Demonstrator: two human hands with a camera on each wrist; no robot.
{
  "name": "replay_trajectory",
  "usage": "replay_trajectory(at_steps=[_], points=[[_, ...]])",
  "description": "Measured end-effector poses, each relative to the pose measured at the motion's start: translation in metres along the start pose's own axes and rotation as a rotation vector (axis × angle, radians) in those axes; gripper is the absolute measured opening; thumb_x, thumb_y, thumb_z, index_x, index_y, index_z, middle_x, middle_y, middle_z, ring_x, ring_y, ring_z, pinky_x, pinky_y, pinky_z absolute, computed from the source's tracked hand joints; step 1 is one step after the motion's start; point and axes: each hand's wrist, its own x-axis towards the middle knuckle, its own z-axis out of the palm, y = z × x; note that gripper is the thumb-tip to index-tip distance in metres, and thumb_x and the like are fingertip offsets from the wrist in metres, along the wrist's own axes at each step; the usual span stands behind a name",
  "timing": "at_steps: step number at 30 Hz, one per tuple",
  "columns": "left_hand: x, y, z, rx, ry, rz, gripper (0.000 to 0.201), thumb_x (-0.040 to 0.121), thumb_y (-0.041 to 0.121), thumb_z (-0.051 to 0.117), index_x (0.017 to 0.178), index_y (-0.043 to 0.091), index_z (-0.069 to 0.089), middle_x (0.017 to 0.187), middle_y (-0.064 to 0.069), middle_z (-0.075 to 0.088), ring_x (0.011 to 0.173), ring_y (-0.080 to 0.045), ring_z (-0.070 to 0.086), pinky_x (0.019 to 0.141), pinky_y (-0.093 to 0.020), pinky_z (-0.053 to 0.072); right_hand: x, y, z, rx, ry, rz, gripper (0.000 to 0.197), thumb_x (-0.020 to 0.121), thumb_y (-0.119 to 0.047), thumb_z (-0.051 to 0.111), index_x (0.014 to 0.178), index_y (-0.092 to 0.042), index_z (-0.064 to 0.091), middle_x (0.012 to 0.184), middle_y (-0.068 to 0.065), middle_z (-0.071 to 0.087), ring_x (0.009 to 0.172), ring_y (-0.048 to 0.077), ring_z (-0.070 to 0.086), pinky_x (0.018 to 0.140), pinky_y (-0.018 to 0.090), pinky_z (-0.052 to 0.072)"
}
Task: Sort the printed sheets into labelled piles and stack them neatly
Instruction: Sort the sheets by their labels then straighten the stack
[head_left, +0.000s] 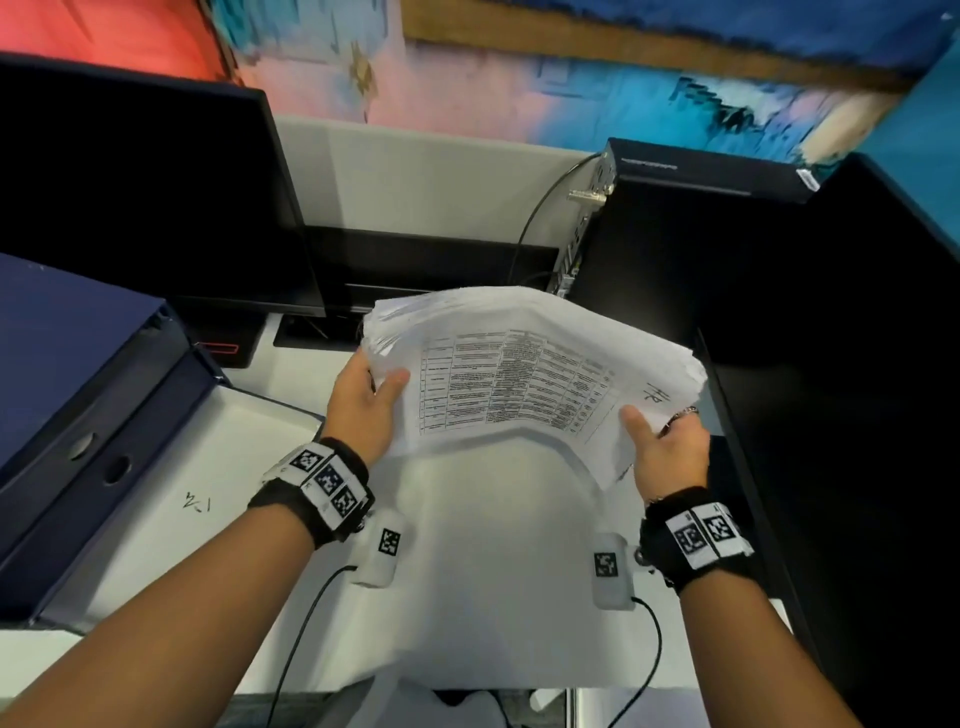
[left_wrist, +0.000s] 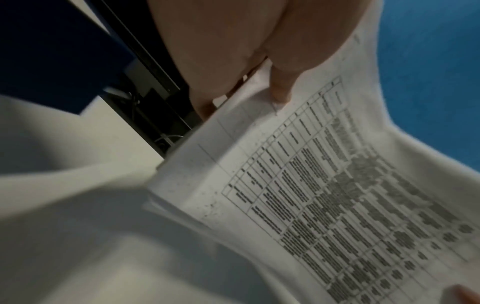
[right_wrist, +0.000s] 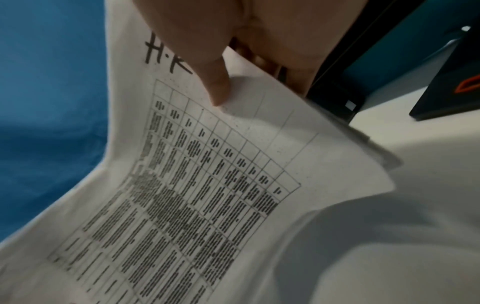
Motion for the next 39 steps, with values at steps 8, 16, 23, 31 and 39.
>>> replay_trajectory(at_steps=[8,16,23,31,39], points=[[-0.015,-0.007,-0.016,-0.04,-0.025,0.038,0.044,0.081,0.007,0.079,0.113,0.02,0.053,0.11,0.0,0.067,0.098,-0.009,0.068,0.084,-0.022,0.055,-0.013,0.009,0.002,0.159,-0.066,-0.046,0.049,0.075,0.004,0.078,0.115,-0.015,0.057,0.096,-0.003,0.069,0.077,-0.002,0.069,0.066,0.015,0.056],[-0.011,0.005,-0.015,0.015,0.011,0.175,0.01,0.095,0.024,0.064,0.103,0.025,0.07,0.103,0.006,0.071,0.1,-0.012,0.065,0.095,-0.04,0.054,-0.015,0.004,0.002,0.107,-0.031,-0.162,0.026,0.085,-0.017,0.073,0.106,-0.029,0.062,0.097,-0.007,0.066,0.076,0.007,0.064,0.063,0.02,0.056],[-0.008,0.014,-0.012,0.055,0.059,0.216,0.013,0.097,0.021,0.059,0.09,0.023,0.07,0.087,0.009,0.069,0.08,-0.004,0.062,0.077,-0.024,0.05,-0.016,-0.003,0.005,0.06,-0.057,-0.21,0.027,0.085,-0.015,0.073,0.101,-0.034,0.062,0.111,-0.004,0.064,0.107,0.02,0.062,0.093,0.05,0.052],[-0.008,0.022,-0.02,0.303,-0.052,0.482,0.014,0.093,0.021,0.066,0.105,0.021,0.071,0.103,0.014,0.067,0.1,0.001,0.061,0.091,-0.015,0.048,-0.016,-0.002,0.003,-0.313,-0.031,-0.468,0.028,0.081,-0.013,0.076,0.107,-0.017,0.07,0.11,-0.003,0.057,0.103,-0.019,0.046,0.089,-0.003,0.035],[-0.008,0.026,-0.02,0.513,0.0,0.625,0.012,0.094,0.011,0.063,0.102,0.014,0.072,0.094,0.007,0.07,0.084,-0.007,0.062,0.084,-0.028,0.057,-0.014,-0.021,0.004,-0.845,-0.112,-0.478,0.033,0.091,-0.038,0.063,0.121,-0.025,0.063,0.112,-0.004,0.068,0.104,0.021,0.06,0.095,0.042,0.048]])
